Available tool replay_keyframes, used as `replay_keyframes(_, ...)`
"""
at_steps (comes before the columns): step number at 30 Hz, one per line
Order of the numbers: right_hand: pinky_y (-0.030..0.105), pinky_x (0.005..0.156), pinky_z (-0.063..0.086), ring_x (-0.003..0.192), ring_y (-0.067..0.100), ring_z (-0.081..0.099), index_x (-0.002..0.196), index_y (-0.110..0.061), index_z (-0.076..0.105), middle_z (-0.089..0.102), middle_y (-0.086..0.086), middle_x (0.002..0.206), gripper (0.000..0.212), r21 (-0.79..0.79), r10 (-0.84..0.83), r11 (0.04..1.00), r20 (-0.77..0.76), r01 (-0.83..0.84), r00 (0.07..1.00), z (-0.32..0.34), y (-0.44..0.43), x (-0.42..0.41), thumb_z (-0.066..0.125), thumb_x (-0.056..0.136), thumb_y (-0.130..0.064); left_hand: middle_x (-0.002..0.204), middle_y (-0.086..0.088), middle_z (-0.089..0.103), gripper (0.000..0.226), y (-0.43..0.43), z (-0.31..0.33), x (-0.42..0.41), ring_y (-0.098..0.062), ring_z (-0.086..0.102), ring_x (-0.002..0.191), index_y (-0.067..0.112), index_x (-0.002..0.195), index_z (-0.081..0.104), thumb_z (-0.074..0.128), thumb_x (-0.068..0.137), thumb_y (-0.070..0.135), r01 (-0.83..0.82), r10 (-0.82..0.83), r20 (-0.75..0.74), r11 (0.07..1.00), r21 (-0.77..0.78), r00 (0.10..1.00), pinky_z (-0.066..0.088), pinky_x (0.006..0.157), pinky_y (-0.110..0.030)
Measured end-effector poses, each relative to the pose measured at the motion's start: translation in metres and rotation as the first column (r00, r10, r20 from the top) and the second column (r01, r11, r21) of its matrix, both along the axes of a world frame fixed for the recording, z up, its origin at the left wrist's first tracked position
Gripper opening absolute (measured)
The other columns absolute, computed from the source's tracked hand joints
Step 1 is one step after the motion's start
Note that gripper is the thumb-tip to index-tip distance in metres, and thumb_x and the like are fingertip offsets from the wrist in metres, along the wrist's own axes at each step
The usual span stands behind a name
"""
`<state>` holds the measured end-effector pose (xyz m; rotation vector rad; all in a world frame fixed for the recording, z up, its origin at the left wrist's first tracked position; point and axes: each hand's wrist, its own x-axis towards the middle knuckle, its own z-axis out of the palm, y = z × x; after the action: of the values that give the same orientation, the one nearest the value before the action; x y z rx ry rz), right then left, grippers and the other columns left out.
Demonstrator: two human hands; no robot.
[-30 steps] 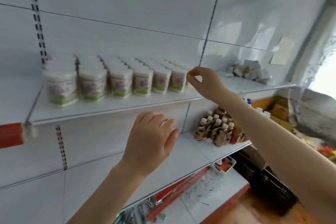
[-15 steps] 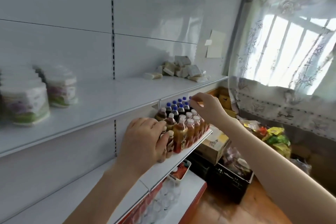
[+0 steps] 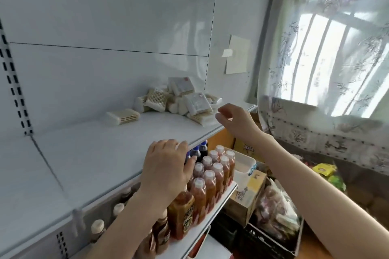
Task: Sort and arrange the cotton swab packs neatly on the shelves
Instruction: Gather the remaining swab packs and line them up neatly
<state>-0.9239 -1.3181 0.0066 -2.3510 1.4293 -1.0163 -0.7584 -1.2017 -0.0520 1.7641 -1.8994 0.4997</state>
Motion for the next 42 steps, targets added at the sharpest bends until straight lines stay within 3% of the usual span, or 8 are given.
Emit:
replay_keyframes(4,0.022,0.078,0.036,0.097,0.017,0.054,0.124,-0.004,0.053,0.061,0.012,0.116,0.039,0.014,0.058,0.998,0.008,-0.058,0.998,0.004,-0.071,0.003,0.053,0.092,-0.027,0.114,-0.002,0.062,0.045,-0.034,0.0,-0.012,-0.025,0.055,0.111,0.019,0.118,0.06,0.037,0.091,0.047,-0.155,0.156,0.002,0.984,0.082,0.988,0.041,0.095,-0.045)
replay_keyframes(9,0.034,0.083,0.042,0.105,0.027,0.054,0.128,-0.007,0.046,0.057,0.013,0.121,0.064,0.101,0.136,0.987,-0.107,-0.125,0.985,0.01,-0.15,0.028,0.058,0.083,-0.052,0.078,0.009,0.063,0.042,-0.049,-0.006,-0.013,-0.015,0.062,0.072,0.024,0.08,0.066,0.036,0.087,0.052,-0.186,0.185,-0.04,0.983,0.001,0.982,0.046,0.056,-0.028)
replay_keyframes(14,0.039,0.062,0.055,0.067,0.018,0.064,0.113,-0.016,0.047,0.059,-0.007,0.078,0.047,0.218,0.345,0.911,0.059,-0.35,0.937,0.011,-0.171,0.037,0.069,0.079,-0.041,0.094,0.017,0.061,0.067,-0.057,0.009,-0.021,-0.007,0.056,0.091,0.031,0.094,0.068,0.023,0.07,0.075,-0.317,0.341,-0.314,0.94,0.126,0.886,0.042,0.069,-0.025)
replay_keyframes(19,0.039,0.074,0.058,0.082,0.02,0.069,0.113,-0.011,0.052,0.069,0.011,0.093,0.038,0.164,0.605,0.719,0.331,-0.676,0.724,0.021,-0.17,0.027,0.071,0.08,-0.017,0.129,-0.002,0.052,0.066,-0.099,0.038,-0.032,-0.015,0.053,0.112,0.015,0.136,0.043,0.061,0.081,0.046,-0.411,0.366,-0.58,0.91,0.059,0.727,0.04,0.086,-0.024)
replay_keyframes(23,0.025,0.076,0.056,0.081,0.01,0.068,0.113,-0.01,0.054,0.068,0.007,0.093,0.03,0.195,0.808,0.42,0.364,-0.886,0.463,0.033,-0.162,0.033,0.062,0.085,-0.007,0.1,0.004,0.061,0.046,-0.132,0.063,-0.035,-0.01,0.061,0.081,0.017,0.118,0.055,0.073,0.077,0.028,-0.295,0.132,-0.8,0.954,-0.059,0.585,0.054,0.076,-0.034)
replay_keyframes(30,0.03,0.096,0.038,0.118,0.025,0.05,0.131,-0.007,0.046,0.053,0.012,0.131,0.055,-0.005,0.478,0.878,0.064,-0.479,0.876,0.052,-0.231,0.074,0.06,0.087,-0.038,0.085,-0.007,0.062,0.023,-0.132,0.062,-0.006,-0.029,0.064,0.081,0.017,0.079,0.053,0.075,0.075,0.009,-0.426,0.038,-0.908,0.891,-0.159,0.418,0.059,0.067,-0.039)
replay_keyframes(34,0.034,0.087,0.042,0.111,0.027,0.049,0.132,-0.005,0.038,0.049,0.013,0.128,0.074,0.208,0.477,0.865,-0.058,-0.456,0.877,0.043,-0.251,0.097,0.066,0.08,-0.048,0.093,-0.006,0.06,0.024,-0.13,0.062,0.012,-0.025,0.063,0.085,0.019,0.084,0.047,0.067,0.082,0.006,-0.465,0.002,-0.944,0.87,-0.161,0.33,0.055,0.072,-0.036)
replay_keyframes(42,0.032,0.082,0.052,0.092,0.021,0.059,0.113,-0.007,0.057,0.06,0.011,0.109,0.047,0.16,0.469,0.851,0.201,-0.501,0.86,0.041,-0.272,0.096,0.078,0.072,-0.018,0.104,-0.009,0.06,0.022,-0.136,0.064,0.023,-0.025,0.063,0.091,0.012,0.106,0.047,0.056,0.088,0.003,-0.443,0.011,-0.941,0.884,-0.149,0.339,0.055,0.077,-0.038)
